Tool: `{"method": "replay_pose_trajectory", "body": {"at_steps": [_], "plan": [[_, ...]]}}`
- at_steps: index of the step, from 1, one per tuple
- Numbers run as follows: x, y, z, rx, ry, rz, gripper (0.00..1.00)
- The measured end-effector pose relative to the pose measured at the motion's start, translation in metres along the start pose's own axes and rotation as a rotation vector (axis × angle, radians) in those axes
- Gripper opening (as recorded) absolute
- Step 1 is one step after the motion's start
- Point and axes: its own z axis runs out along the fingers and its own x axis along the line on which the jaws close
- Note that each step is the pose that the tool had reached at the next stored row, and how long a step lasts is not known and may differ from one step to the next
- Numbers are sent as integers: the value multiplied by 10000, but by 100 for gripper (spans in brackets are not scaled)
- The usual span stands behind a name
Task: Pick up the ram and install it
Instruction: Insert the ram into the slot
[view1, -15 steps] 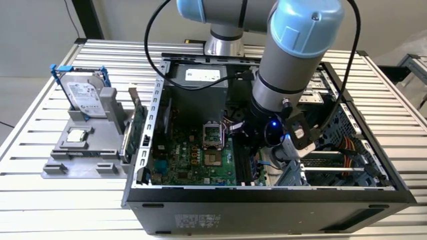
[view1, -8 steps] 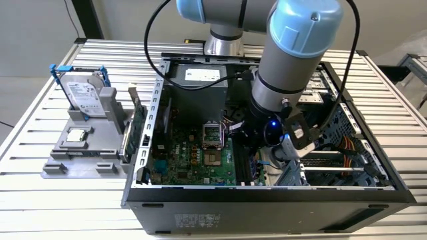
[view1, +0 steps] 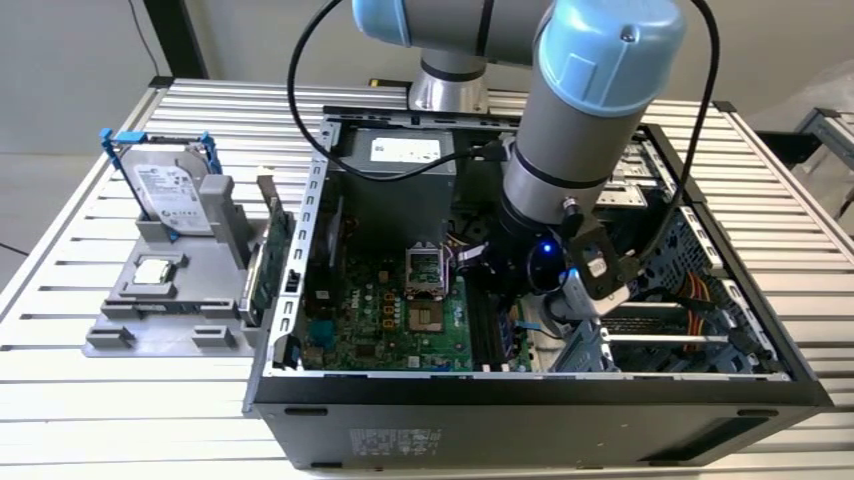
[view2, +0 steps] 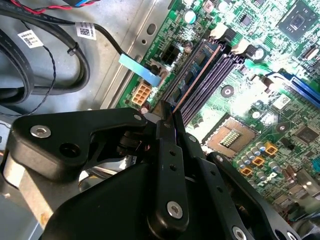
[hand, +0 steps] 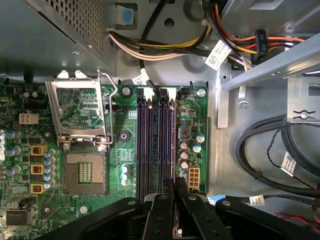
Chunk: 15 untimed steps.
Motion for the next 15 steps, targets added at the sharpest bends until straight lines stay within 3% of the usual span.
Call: {"method": "replay_pose_trajectory", "body": {"at_steps": [15], "plan": [[-1,1,2,8,3,-27,0]]}}
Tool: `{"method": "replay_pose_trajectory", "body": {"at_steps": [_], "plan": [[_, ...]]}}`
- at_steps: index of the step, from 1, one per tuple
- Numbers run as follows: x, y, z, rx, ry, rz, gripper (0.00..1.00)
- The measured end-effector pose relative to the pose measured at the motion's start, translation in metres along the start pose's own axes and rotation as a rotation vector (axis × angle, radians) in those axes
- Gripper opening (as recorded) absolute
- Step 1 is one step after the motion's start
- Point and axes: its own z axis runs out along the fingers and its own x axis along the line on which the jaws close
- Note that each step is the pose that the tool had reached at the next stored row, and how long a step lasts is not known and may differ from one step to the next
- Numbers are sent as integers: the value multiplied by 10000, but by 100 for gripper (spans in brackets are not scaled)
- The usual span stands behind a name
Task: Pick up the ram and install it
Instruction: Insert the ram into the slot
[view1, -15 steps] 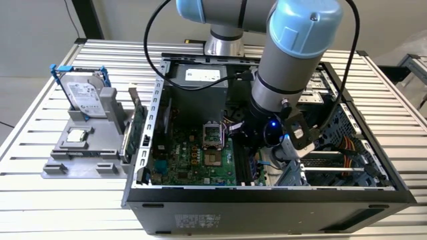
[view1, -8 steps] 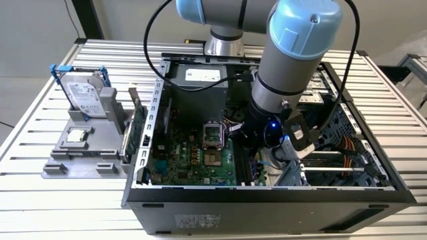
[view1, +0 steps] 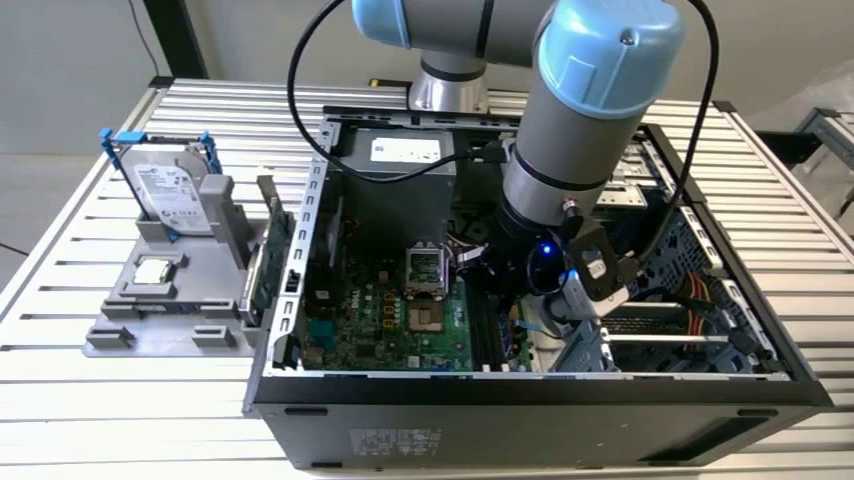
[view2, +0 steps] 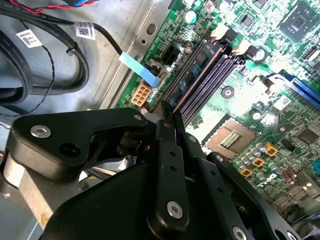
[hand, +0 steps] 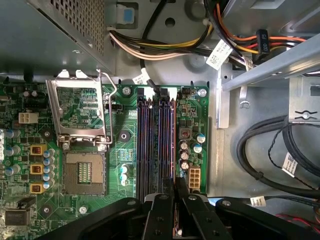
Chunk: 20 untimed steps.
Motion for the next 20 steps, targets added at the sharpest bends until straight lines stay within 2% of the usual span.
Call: {"method": "replay_pose_trajectory", "body": {"at_steps": [17,20], "plan": [[12,2,3,-1,1,96,0],[12,2,23,-4,-1,117,0]]}}
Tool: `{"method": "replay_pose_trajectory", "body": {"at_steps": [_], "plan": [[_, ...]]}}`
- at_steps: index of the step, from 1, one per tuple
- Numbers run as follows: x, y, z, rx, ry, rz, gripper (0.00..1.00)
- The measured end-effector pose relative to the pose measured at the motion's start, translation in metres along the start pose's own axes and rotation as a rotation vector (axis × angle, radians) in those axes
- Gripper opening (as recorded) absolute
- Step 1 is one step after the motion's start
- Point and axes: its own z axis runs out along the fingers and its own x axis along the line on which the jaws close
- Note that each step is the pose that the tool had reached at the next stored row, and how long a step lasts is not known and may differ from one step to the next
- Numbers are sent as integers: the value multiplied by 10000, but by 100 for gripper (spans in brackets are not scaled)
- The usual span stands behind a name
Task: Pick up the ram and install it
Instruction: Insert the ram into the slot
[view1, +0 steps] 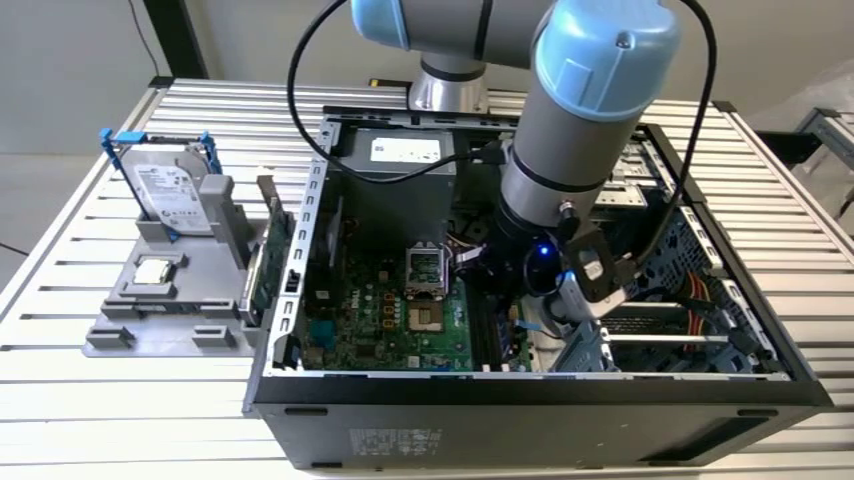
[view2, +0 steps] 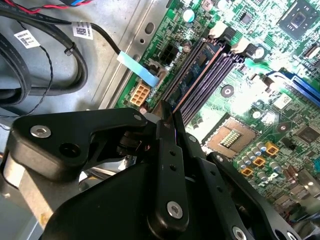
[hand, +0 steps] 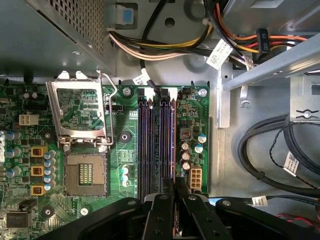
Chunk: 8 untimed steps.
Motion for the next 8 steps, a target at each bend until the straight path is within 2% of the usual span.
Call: {"method": "replay_pose_trajectory", "body": {"at_steps": [3,8], "plan": [[1,-2,39,2,0,4,0],[0,-3,44,6,1,4,0]]}}
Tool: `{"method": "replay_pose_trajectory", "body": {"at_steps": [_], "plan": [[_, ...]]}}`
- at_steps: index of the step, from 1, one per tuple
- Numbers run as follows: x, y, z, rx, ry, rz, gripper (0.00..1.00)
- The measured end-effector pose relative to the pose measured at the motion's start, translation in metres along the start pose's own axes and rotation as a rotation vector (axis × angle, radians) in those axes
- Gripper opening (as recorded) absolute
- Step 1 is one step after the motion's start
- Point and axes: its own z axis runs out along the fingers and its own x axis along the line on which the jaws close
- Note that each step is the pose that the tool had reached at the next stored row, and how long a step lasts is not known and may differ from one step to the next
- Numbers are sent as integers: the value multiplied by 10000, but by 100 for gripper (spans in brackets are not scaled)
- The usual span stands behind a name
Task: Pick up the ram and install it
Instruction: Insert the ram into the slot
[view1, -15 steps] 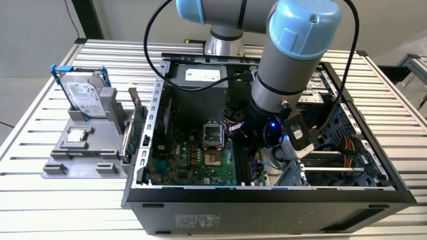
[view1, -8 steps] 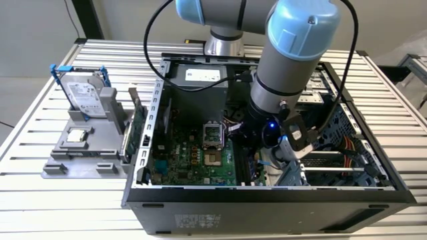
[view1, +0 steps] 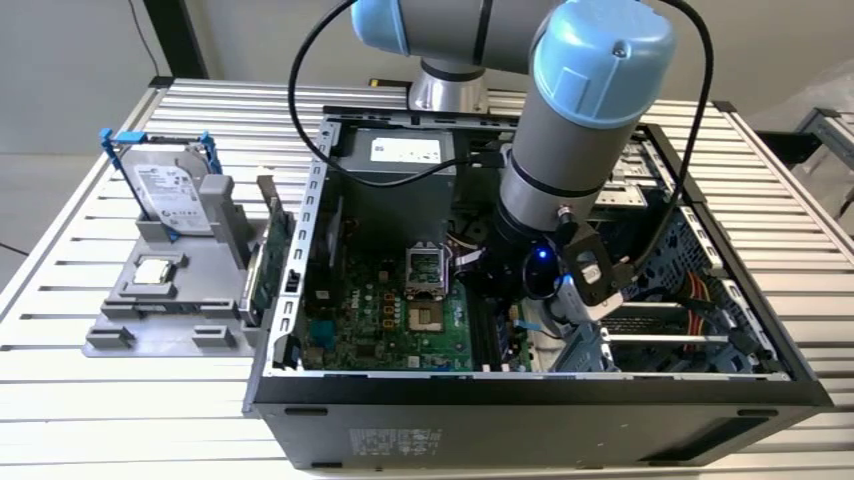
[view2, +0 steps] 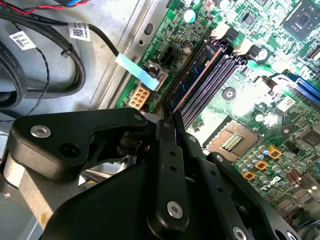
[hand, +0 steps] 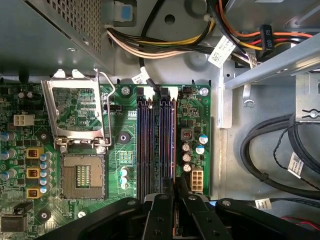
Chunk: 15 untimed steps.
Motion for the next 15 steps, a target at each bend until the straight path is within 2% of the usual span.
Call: {"method": "replay_pose_trajectory", "body": {"at_steps": [3,4,15], "plan": [[0,0,2,-3,0,0,0],[0,0,1,-2,0,0,100],[0,0,3,-4,-1,0,100]]}}
